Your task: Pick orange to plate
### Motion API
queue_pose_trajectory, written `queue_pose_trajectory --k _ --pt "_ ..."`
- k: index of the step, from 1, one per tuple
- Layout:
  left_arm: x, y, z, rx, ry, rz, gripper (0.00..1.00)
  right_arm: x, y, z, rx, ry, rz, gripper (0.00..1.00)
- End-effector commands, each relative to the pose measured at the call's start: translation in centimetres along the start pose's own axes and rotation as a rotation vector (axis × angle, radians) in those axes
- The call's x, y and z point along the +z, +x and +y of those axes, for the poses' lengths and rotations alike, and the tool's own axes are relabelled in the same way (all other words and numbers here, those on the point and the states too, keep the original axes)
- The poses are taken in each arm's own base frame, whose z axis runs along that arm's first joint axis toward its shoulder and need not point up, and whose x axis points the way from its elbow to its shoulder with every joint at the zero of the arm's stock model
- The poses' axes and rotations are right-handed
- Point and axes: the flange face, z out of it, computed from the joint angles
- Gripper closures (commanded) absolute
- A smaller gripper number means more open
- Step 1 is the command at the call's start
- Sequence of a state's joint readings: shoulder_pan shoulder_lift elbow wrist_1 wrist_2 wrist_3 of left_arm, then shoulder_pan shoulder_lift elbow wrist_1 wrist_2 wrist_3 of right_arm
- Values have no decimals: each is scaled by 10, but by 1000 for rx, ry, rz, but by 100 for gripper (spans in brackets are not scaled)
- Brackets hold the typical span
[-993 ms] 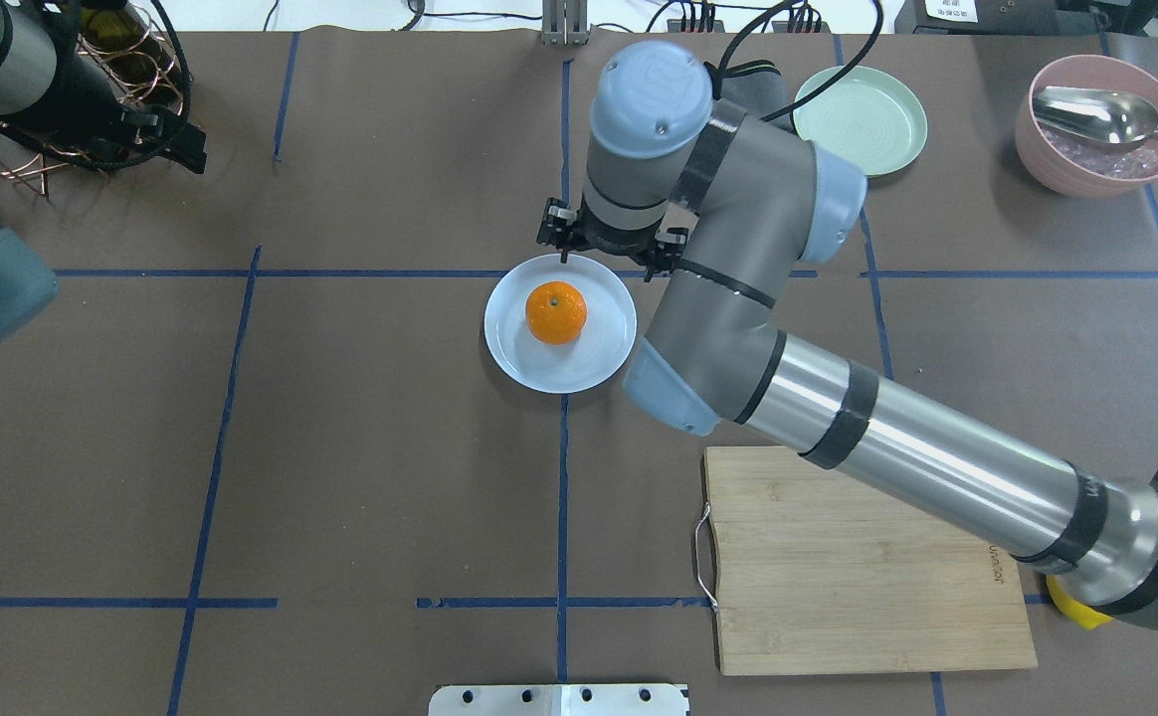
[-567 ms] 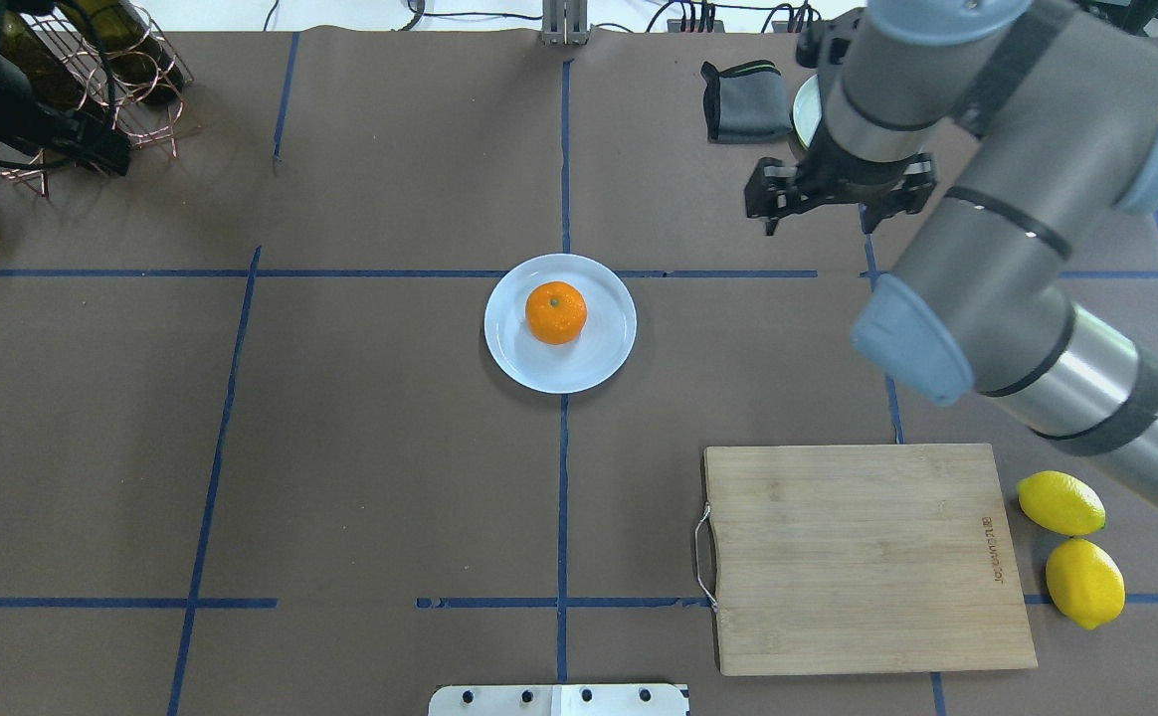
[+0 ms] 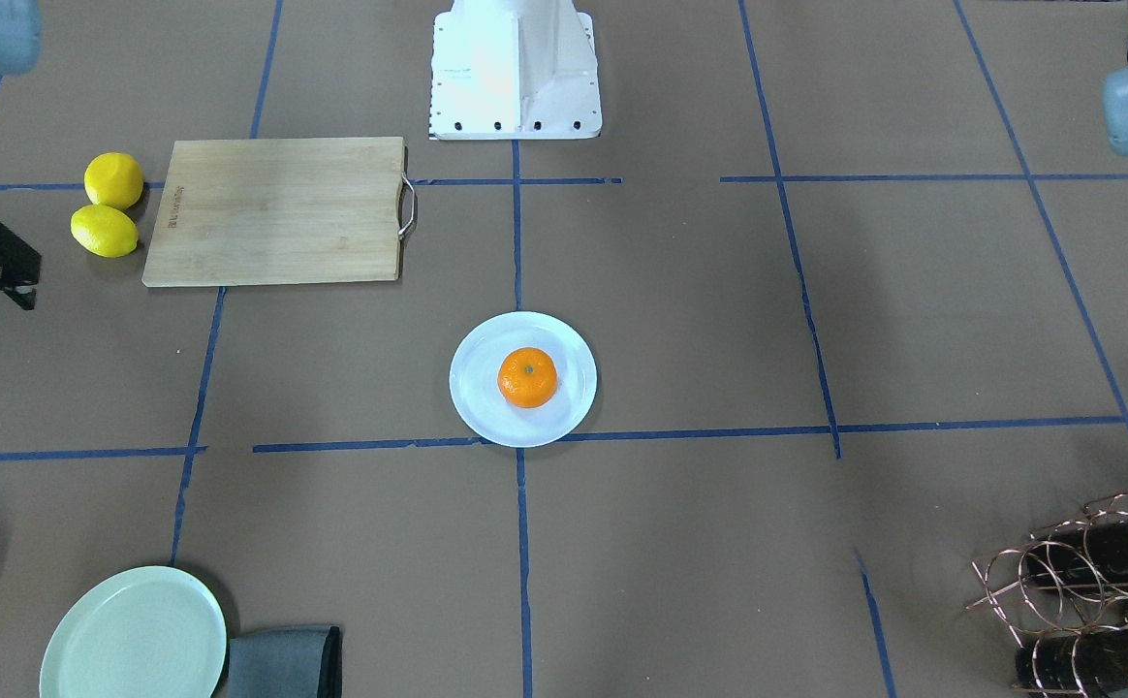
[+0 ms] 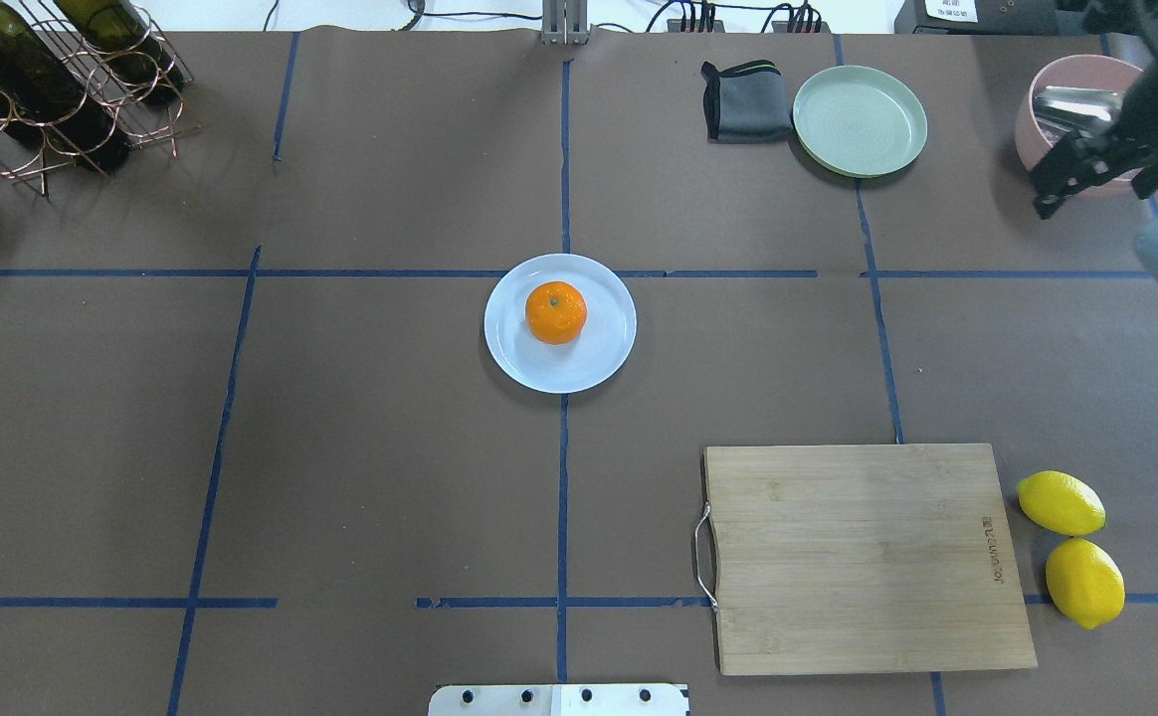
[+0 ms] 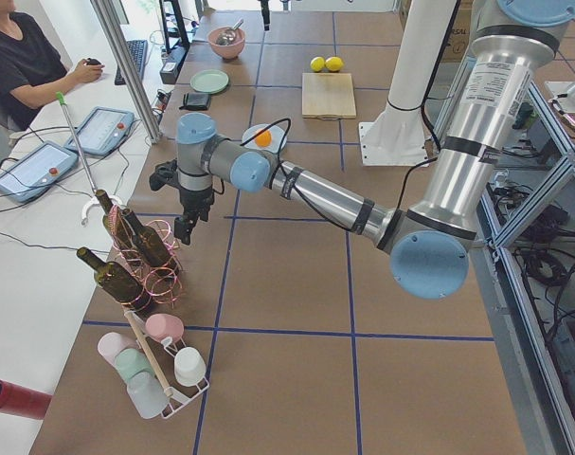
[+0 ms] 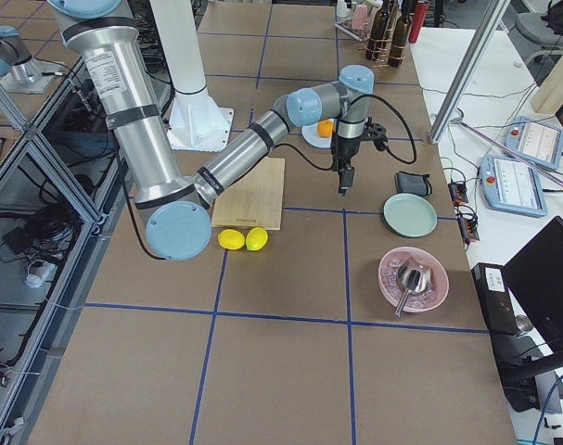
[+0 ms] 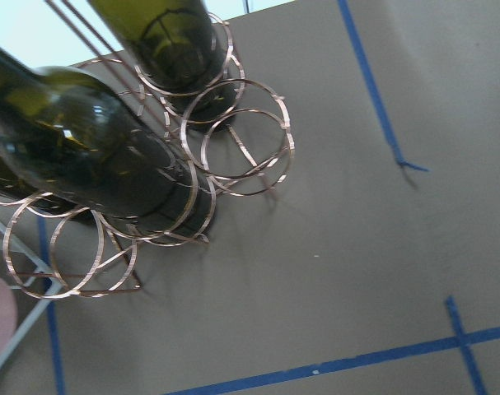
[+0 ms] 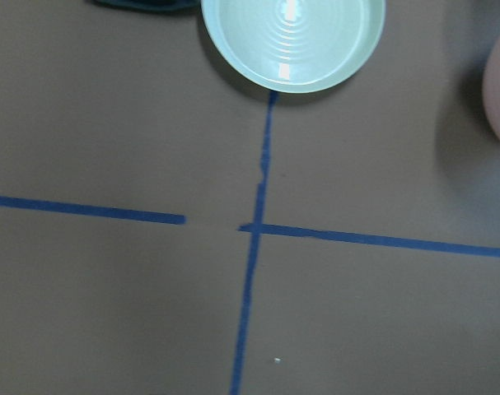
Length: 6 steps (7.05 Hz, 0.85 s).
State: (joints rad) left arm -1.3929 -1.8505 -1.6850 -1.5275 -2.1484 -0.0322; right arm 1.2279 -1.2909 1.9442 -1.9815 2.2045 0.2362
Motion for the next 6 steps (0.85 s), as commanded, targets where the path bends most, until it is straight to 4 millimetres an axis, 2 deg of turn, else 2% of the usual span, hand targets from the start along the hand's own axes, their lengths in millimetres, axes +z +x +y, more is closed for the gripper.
queue_pose_trajectory --k 1,2,3,4,5,6 --pt "-31 -77 33 64 -75 -6 0 9 135 47 -50 -22 -108 0" --pt "-33 -110 46 94 -97 -7 0 17 187 65 -66 -6 -171 0" --pt "5 -151 70 125 -167 38 0 18 215 74 -36 -1 -175 0" --pt "25 -171 87 157 -171 131 0 8 227 77 -1 20 -169 0" --pt "21 -174 89 149 -161 135 0 12 232 71 13 12 -169 0" --pt "14 -187 109 129 -149 128 0 9 230 70 31 18 -169 0"
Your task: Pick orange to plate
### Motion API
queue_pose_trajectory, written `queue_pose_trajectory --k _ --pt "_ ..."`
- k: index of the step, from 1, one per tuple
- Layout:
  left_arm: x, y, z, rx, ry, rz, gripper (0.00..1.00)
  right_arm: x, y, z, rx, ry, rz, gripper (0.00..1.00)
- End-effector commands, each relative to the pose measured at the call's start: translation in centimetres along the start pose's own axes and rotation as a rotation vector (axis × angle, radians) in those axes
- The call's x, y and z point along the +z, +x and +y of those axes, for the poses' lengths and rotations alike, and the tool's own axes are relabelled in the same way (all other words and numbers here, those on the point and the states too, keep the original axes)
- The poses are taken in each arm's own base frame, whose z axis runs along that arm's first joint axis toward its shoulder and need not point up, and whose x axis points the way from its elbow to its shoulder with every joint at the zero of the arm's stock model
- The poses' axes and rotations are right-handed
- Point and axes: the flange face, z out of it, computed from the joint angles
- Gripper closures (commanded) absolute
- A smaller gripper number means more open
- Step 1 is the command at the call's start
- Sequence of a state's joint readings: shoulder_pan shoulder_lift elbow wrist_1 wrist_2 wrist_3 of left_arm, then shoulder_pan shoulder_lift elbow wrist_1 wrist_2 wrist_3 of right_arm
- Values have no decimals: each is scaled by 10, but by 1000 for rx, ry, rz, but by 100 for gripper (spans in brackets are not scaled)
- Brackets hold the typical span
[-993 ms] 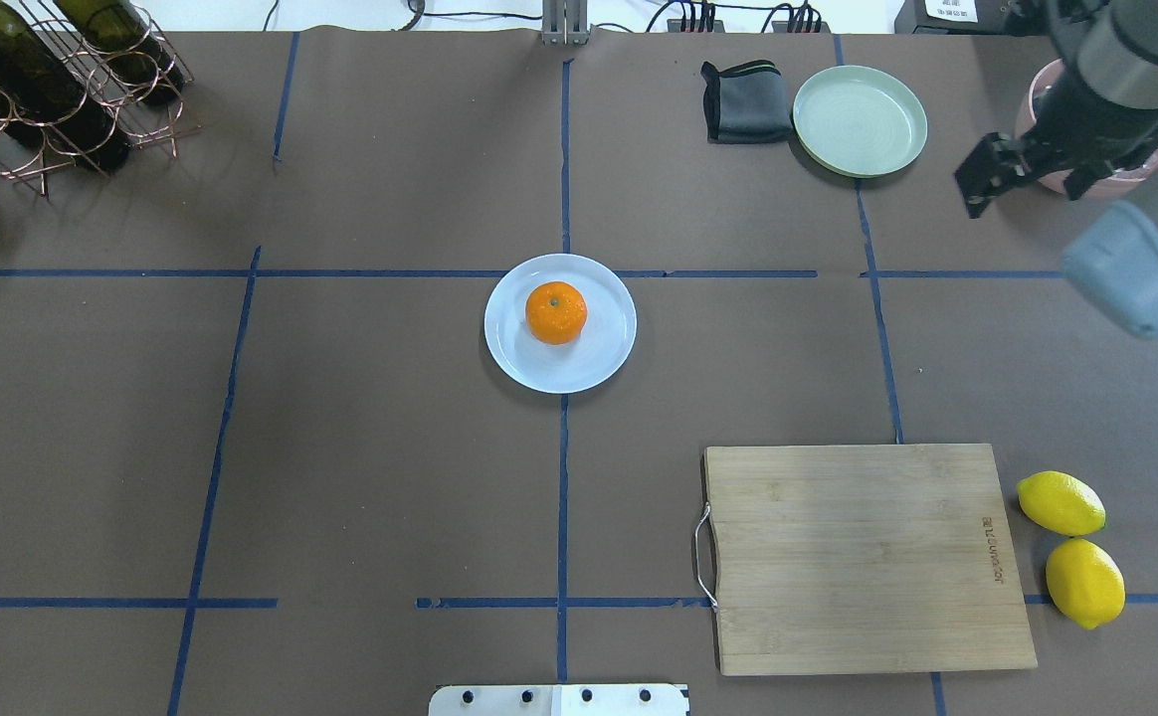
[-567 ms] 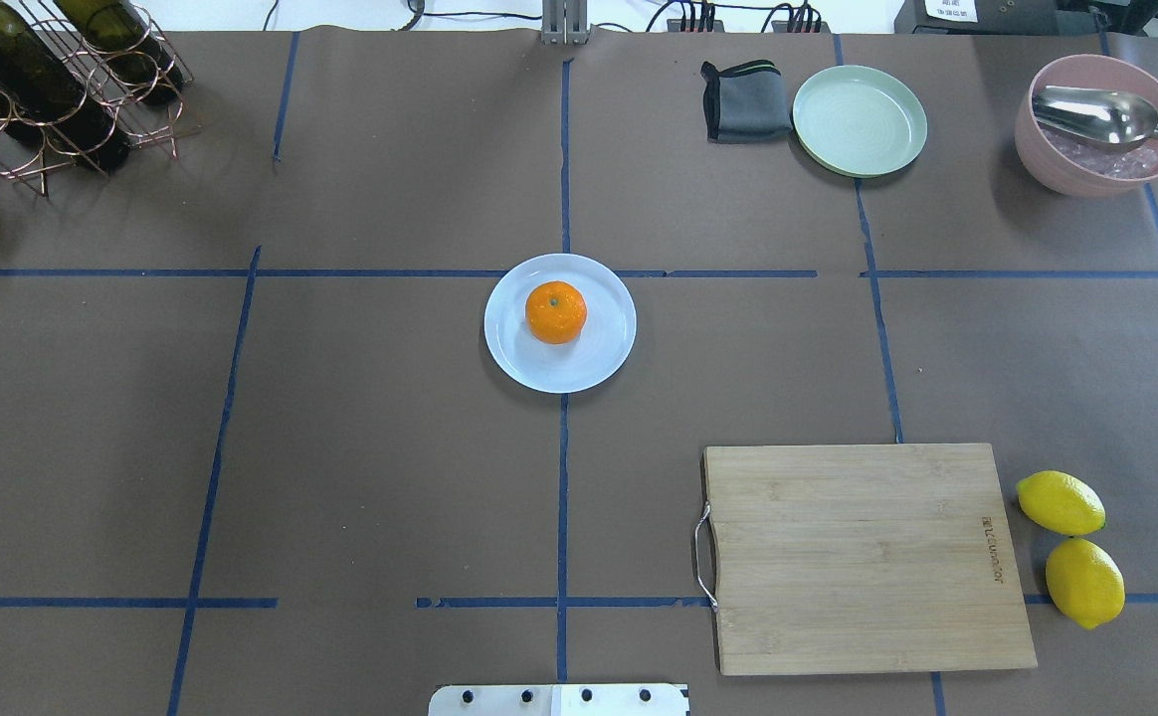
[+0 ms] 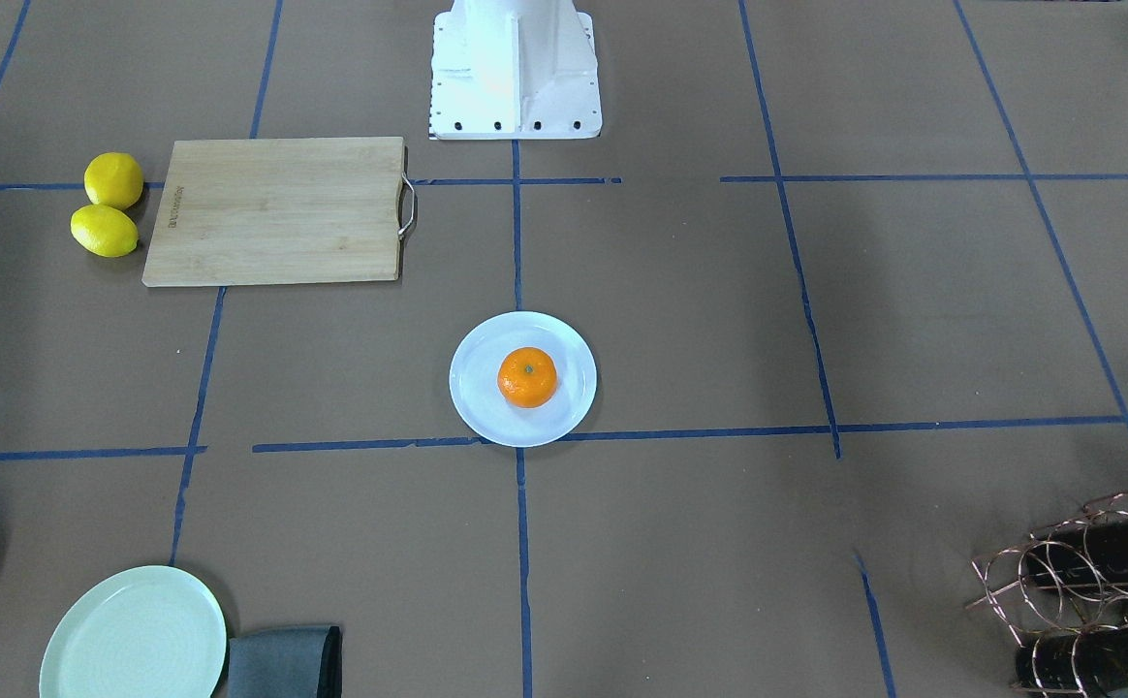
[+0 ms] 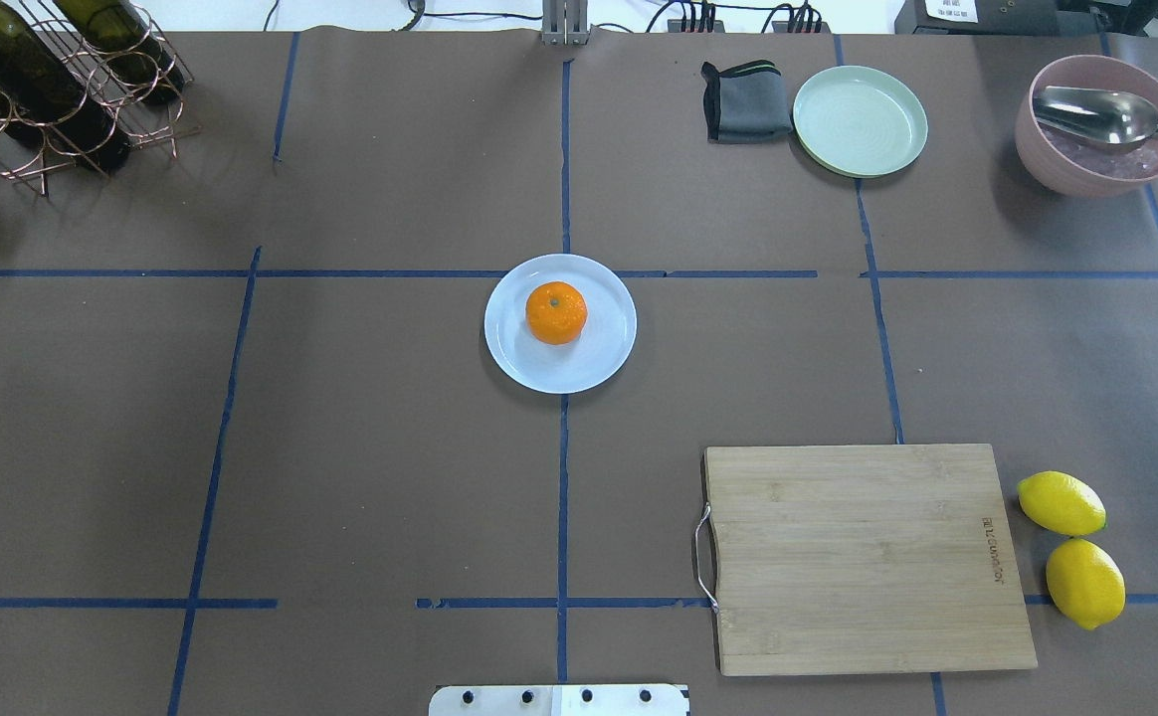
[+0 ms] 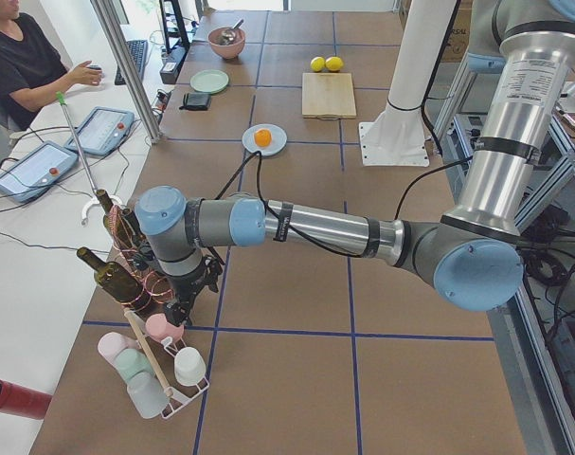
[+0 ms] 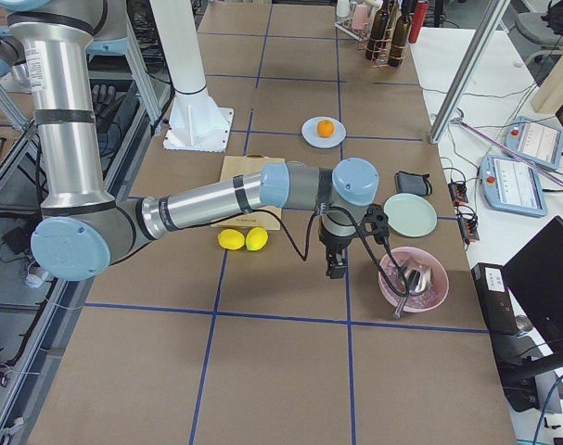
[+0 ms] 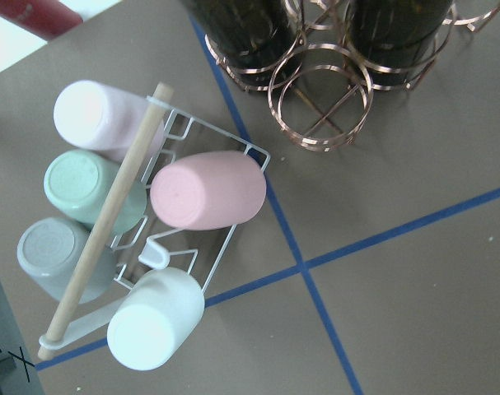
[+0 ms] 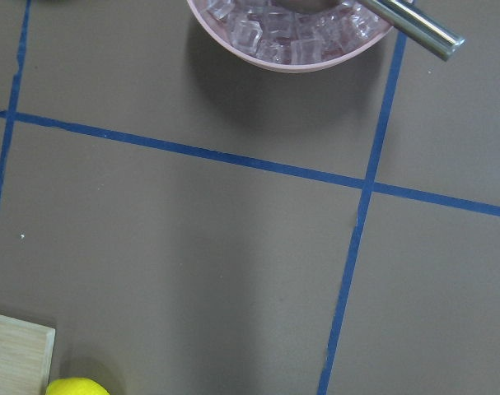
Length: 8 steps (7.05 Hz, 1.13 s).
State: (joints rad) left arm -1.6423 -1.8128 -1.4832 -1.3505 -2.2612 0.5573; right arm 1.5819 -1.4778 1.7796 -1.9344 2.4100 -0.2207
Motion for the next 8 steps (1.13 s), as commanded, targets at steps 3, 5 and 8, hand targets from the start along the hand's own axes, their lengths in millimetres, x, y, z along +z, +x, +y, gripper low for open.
queue_pose_trajectory --k 3,5,8 --pt "-7 -9 32 -44 18 -4 0 32 43 49 74 -13 -3 0" --pt "27 -13 72 -120 -25 38 0 40 51 64 131 16 -2 0" --pt "36 -12 84 -179 -30 45 0 43 55 67 139 11 -3 0"
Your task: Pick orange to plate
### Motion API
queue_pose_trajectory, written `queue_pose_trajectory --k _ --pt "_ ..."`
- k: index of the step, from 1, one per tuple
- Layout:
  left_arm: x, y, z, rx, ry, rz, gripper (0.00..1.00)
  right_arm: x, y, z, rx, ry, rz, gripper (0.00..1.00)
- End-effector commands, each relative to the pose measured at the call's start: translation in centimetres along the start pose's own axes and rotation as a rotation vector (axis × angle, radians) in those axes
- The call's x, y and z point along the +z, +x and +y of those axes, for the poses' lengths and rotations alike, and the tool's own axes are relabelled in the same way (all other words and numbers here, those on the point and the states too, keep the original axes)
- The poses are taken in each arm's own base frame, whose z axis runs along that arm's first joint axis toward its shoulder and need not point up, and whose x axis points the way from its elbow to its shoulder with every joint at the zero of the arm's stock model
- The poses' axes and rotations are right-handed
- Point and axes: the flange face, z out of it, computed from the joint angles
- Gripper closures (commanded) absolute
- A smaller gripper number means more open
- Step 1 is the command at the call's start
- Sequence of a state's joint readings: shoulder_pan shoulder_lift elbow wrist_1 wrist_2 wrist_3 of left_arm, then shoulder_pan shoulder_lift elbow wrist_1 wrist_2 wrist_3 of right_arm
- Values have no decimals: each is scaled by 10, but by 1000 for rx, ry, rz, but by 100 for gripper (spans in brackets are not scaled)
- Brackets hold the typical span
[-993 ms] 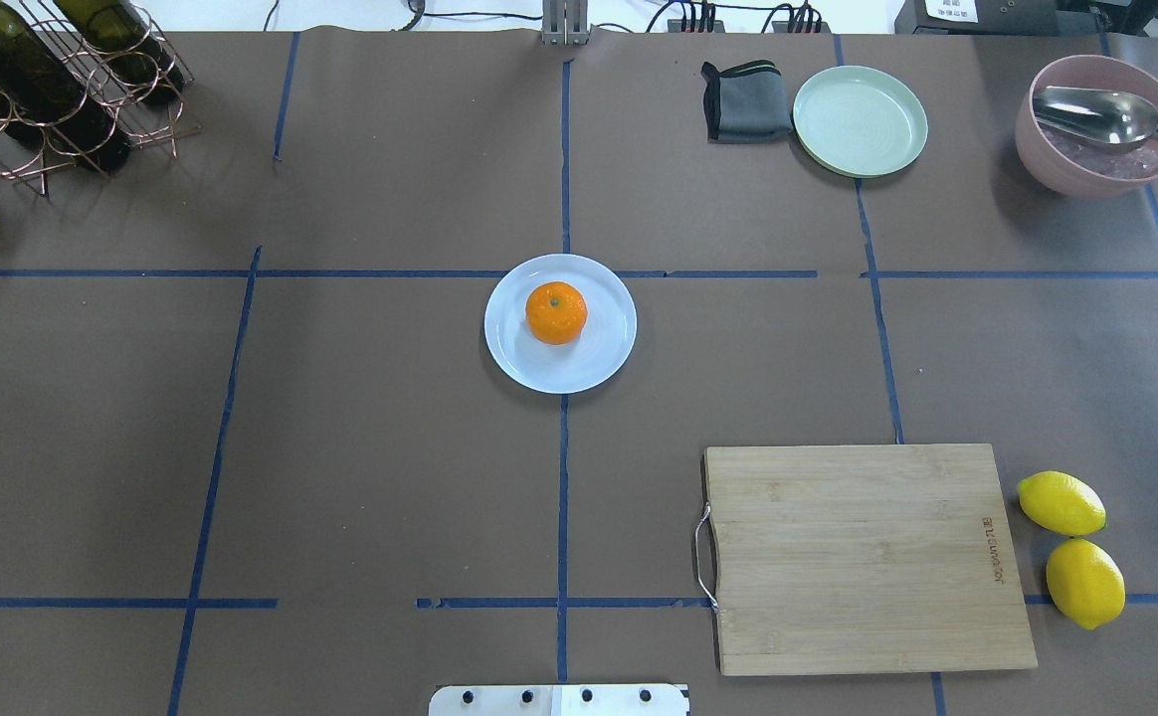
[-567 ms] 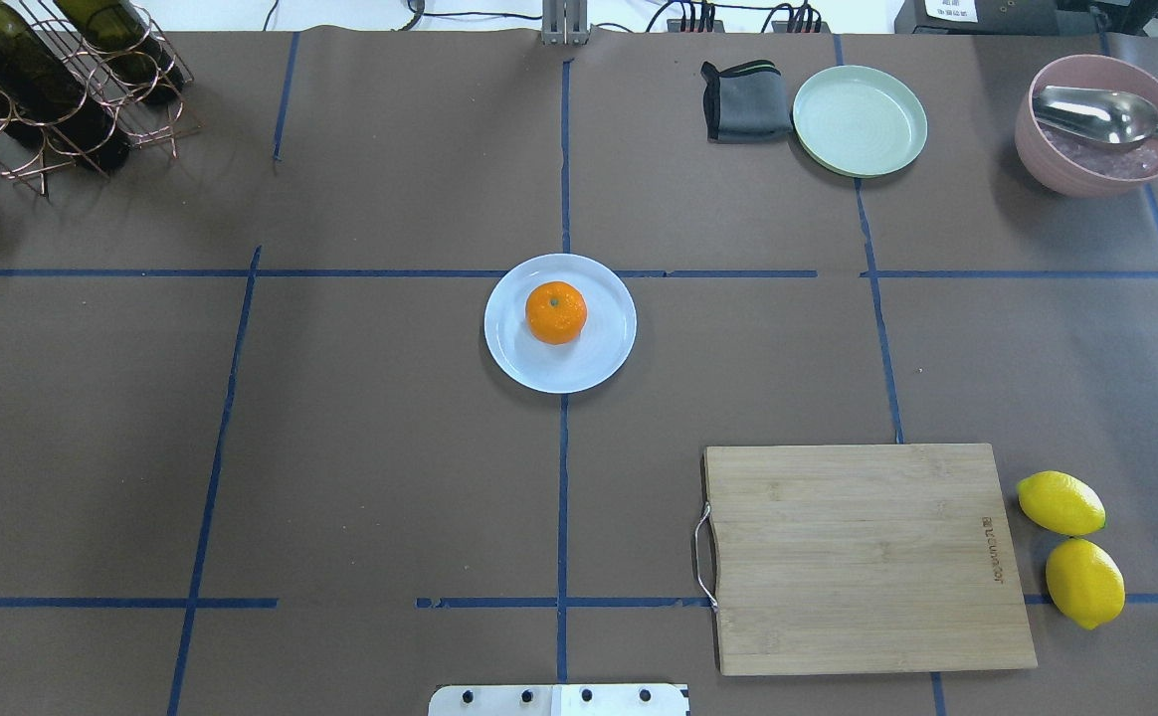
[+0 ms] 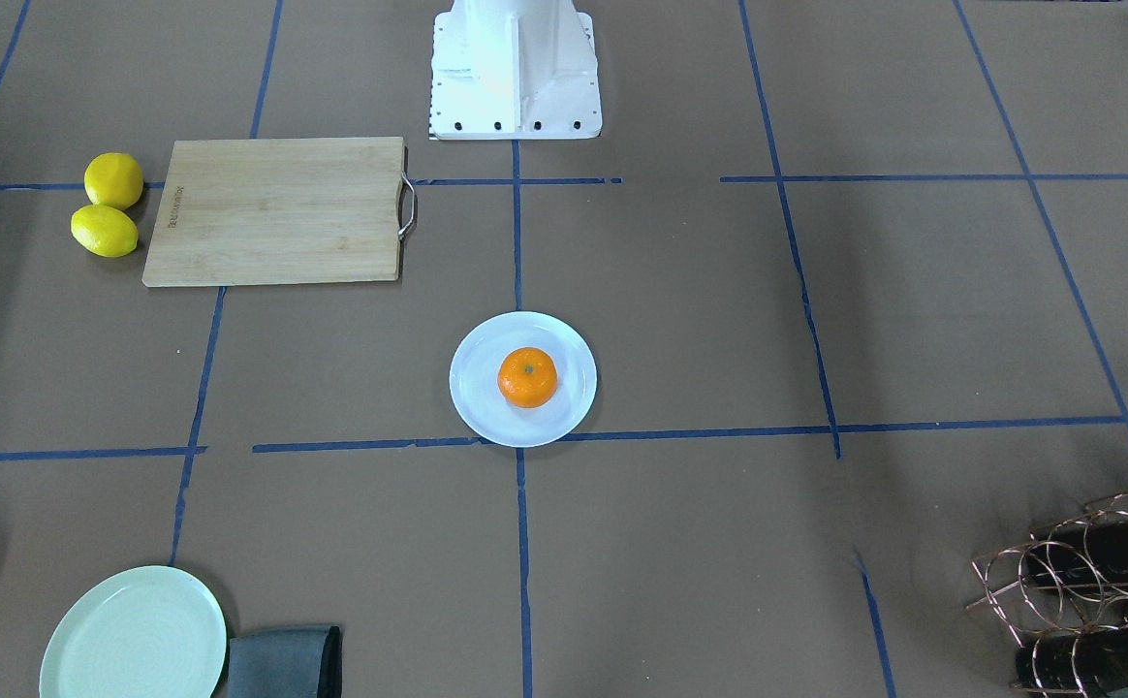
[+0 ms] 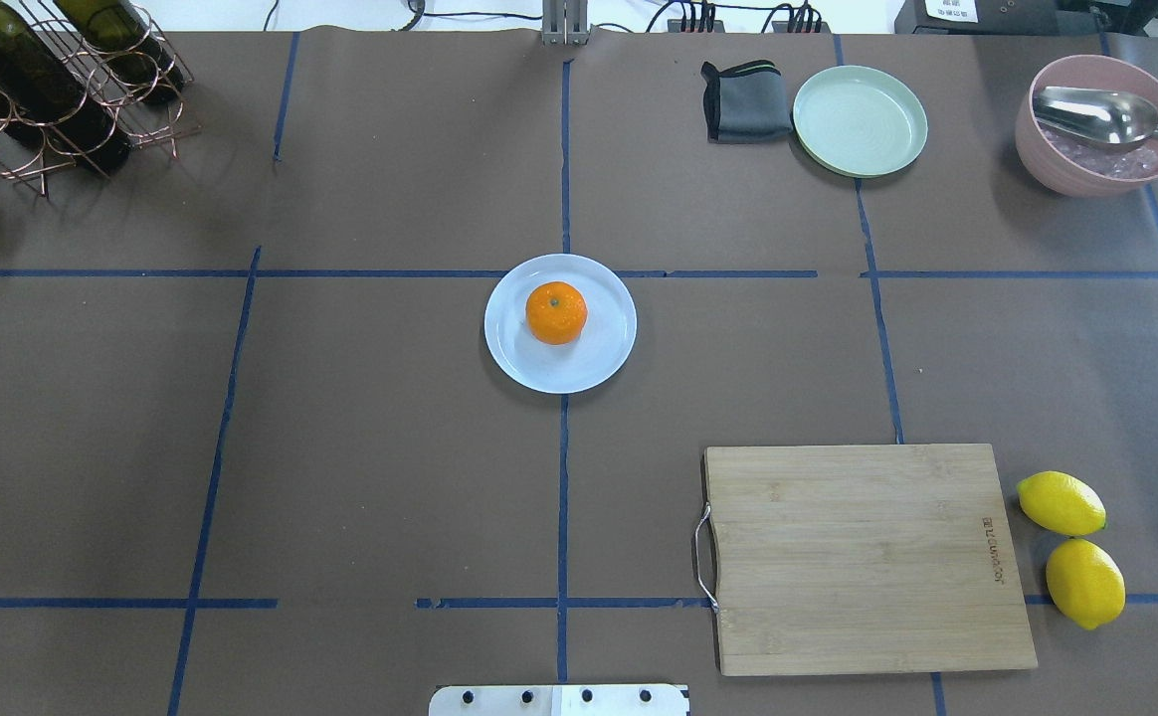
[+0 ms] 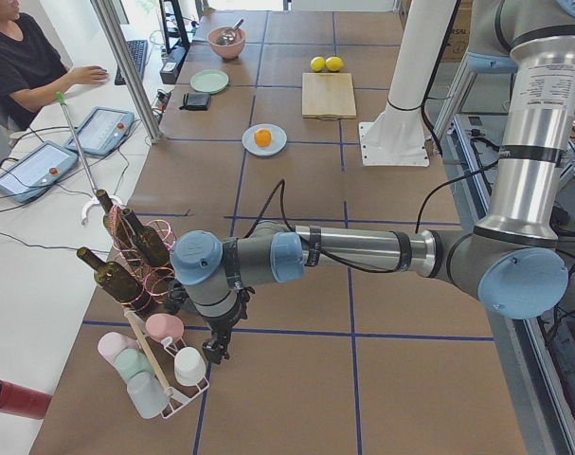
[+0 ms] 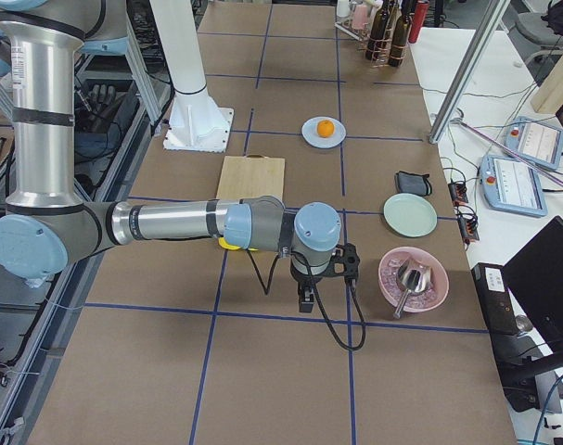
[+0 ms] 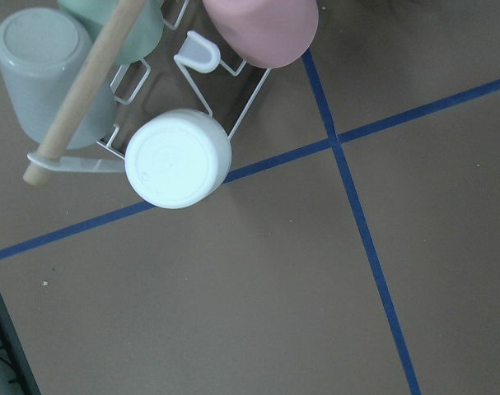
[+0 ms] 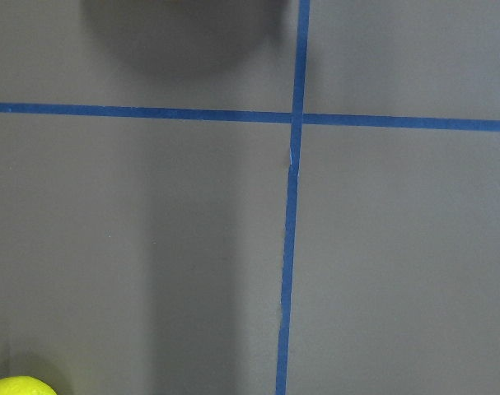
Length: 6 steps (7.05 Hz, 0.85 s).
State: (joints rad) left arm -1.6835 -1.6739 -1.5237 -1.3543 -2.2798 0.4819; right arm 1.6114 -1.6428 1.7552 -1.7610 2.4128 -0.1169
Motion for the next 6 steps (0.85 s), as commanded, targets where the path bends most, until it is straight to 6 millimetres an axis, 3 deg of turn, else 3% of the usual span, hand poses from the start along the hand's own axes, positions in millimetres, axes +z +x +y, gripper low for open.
queue_pose_trajectory --k 1,2,3,6 --pt "2 0 3 -14 0 1 0 2 4 1 9 -3 -4 0" --pt "2 0 3 -15 0 1 0 5 8 4 1 4 -5 0" --pt "1 1 2 -14 1 1 0 18 25 11 -45 55 4 0" --pt "1 1 2 -16 1 1 0 20 32 9 -6 80 2 0"
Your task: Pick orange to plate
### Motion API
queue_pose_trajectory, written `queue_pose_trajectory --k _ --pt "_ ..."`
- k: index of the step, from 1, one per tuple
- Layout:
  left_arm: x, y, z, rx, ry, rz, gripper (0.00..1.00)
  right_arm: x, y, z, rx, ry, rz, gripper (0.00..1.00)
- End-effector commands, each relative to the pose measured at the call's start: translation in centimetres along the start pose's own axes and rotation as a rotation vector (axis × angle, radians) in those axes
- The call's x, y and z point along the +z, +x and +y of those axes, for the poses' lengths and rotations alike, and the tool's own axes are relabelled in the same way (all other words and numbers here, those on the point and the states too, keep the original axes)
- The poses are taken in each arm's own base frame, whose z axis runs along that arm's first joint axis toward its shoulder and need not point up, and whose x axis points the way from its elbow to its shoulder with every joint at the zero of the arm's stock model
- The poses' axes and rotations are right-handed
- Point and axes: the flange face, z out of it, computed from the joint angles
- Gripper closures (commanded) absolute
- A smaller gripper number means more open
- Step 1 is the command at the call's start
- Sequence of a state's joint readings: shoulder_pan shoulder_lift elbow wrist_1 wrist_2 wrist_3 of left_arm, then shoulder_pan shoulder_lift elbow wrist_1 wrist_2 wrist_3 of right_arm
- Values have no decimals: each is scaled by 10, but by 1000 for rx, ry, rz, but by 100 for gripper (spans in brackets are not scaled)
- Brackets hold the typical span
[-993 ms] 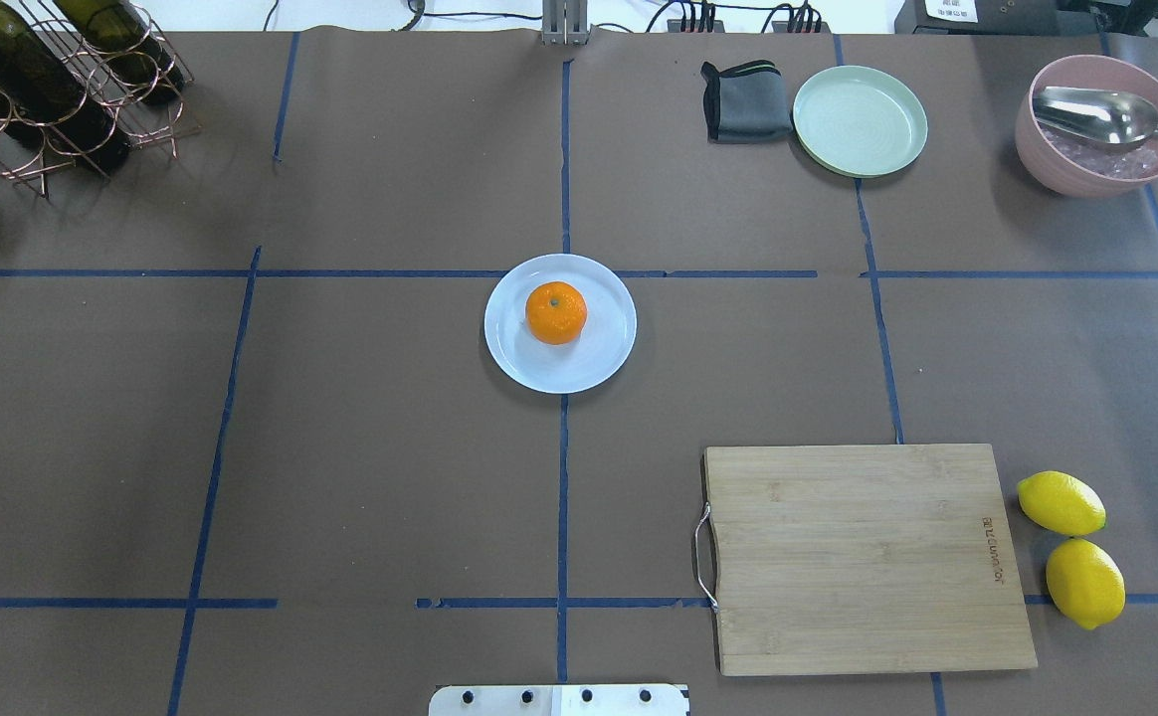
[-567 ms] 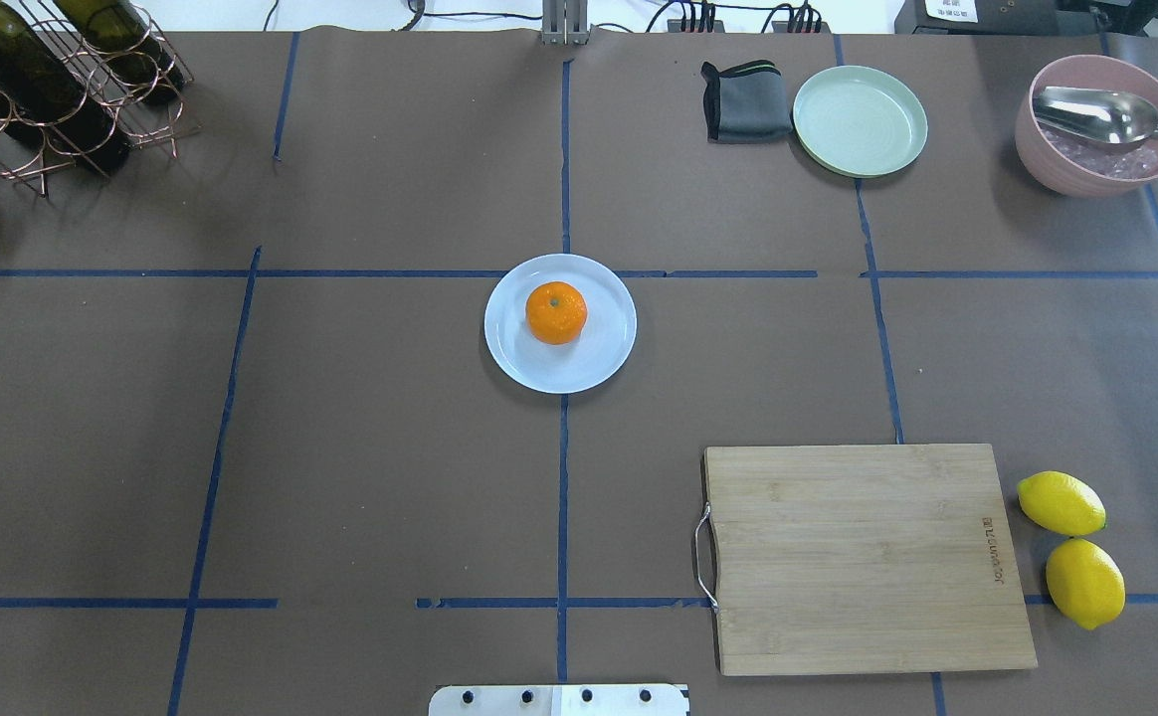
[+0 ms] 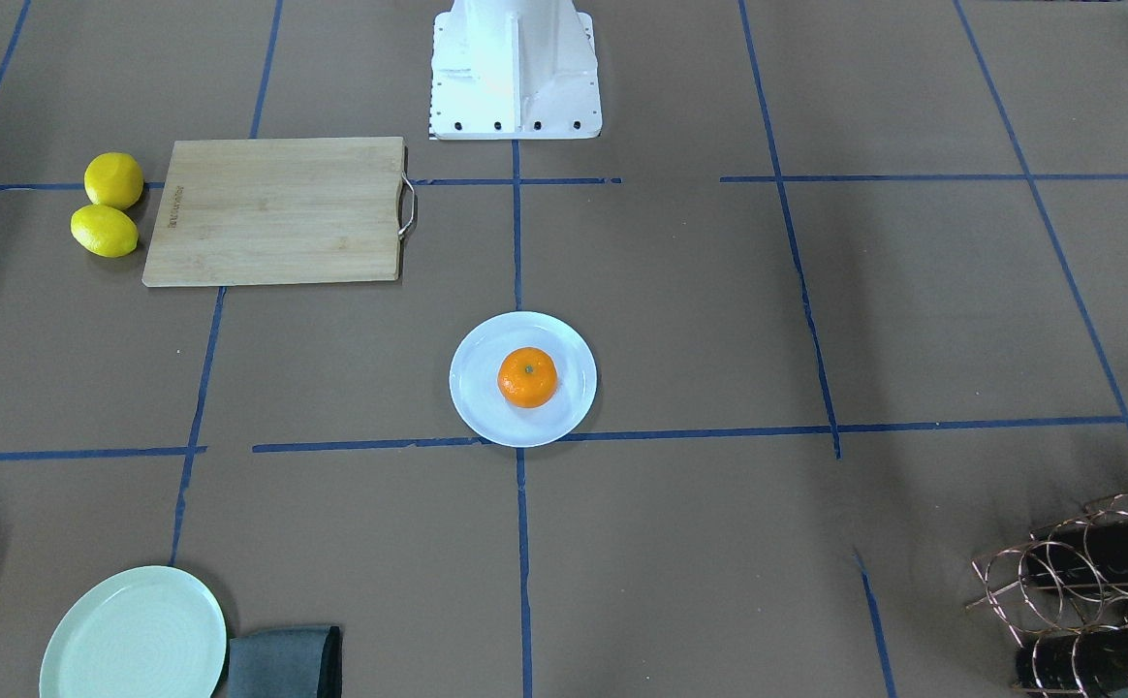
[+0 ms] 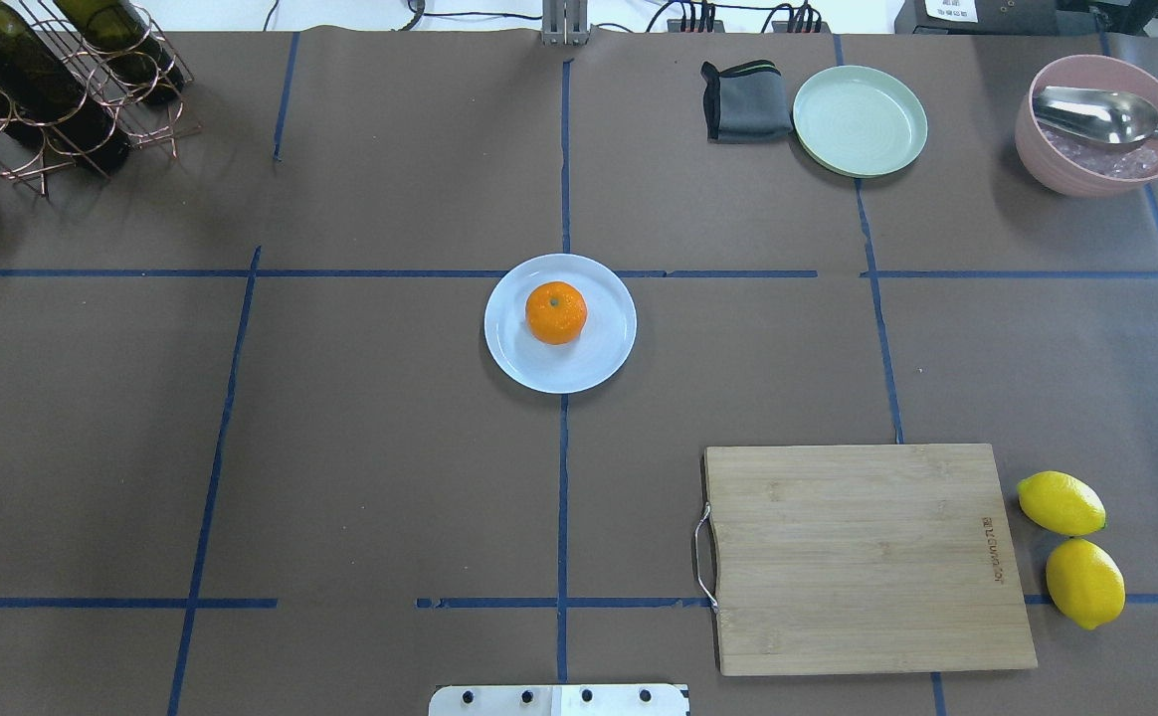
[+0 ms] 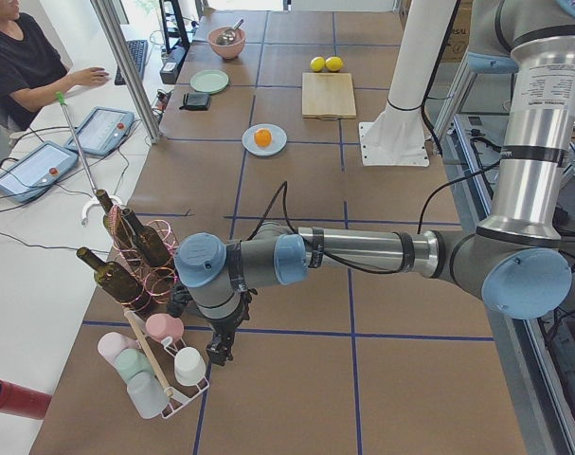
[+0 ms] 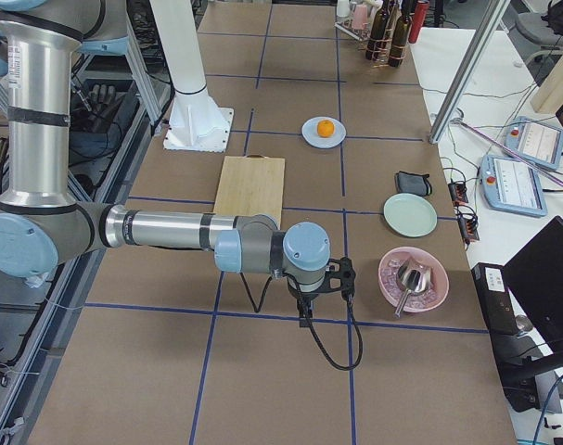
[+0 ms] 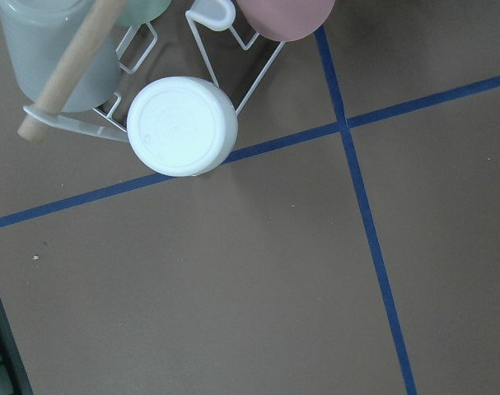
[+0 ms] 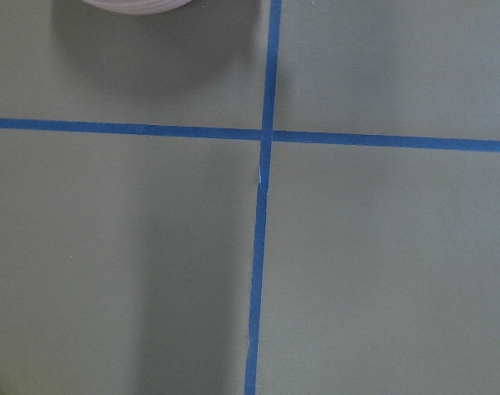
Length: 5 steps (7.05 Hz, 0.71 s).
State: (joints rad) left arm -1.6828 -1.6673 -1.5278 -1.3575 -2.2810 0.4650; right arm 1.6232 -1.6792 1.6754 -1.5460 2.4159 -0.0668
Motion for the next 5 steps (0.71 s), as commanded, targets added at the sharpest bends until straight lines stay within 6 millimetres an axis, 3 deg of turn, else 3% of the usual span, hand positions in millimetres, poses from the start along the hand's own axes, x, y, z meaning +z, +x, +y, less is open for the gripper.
queue_pose_trajectory --k 1,5 --pt "0 0 0 0 -1 -1 0 1 4 1 12 6 -3 0" --pt "-2 1 -1 -37 3 -3 0 -2 4 -1 12 13 -2 0"
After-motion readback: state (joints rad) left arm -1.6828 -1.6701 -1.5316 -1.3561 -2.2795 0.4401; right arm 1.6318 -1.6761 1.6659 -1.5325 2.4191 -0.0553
